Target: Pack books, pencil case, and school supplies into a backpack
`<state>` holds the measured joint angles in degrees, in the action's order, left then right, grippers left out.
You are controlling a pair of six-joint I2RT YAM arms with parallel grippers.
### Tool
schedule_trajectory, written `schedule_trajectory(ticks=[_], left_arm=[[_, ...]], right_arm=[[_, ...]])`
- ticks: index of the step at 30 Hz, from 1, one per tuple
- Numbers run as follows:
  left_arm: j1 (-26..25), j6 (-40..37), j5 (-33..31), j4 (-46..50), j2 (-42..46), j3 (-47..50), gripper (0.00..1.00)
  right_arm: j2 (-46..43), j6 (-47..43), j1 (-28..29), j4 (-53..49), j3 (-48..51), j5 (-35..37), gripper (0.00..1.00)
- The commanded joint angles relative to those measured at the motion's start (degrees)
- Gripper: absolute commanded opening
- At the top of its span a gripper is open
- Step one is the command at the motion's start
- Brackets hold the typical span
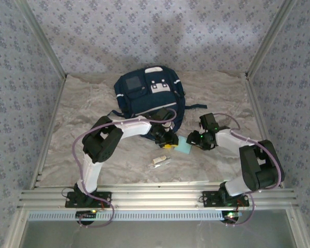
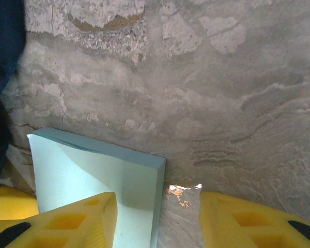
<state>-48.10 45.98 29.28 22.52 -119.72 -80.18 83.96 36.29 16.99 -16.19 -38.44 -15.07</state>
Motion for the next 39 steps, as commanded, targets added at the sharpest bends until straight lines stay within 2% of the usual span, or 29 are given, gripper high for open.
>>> schedule_trajectory(ticks=[1,12,22,23,25,26,28,30,34,39], left_arm=[[-1.0,0.5,0.7,-3.2,-4.3,-0.6,0.35],[-1.0,-0.3,1.5,-3.7,-4.5,-2.1,0.36],[-0.5,1.2,3.7,-6.3,-3.6,-0.4,0.32],[-0.4,1.7,4.4,-7.0,-3.1,-0.2,0.34],[-0.3,2.2,5.2,-7.4,-1.9,-0.3,0.47],[-0.3,2.1,5.2,-7.3,-1.4,-0.4,0.50],[-0.3,2.4,5.3,-7.7,-0.5,-0.6,0.55],[-0.3,2.9,5.7,-8.6,-0.3,-0.5,0.56],[-0.2,4.7,6.8,-10.7,-0.7,0.0,0.51],[0.1,5.1,6.5,-11.9,0.6,0.8,0.34]], right_arm=[[3.1,3.9,4.4,11.4,0.9,-11.2,0.46],[0.4,4.7,6.0,8.3,0.6,-9.0,0.44],[-1.1,3.6,4.6,6.6,0.4,-9.7,0.40],[-0.9,3.4,4.3,6.4,0.5,-9.9,0.38],[-0.6,3.7,3.9,7.5,1.5,-10.6,0.33],[-0.5,4.0,3.8,8.1,1.8,-10.8,0.33],[-0.2,4.3,3.7,8.9,2.4,-11.1,0.33],[0.0,4.2,3.7,9.0,2.6,-11.1,0.32],[0.1,3.8,3.4,8.2,2.7,-10.7,0.32],[-0.2,3.9,3.0,8.8,3.3,-11.4,0.32]])
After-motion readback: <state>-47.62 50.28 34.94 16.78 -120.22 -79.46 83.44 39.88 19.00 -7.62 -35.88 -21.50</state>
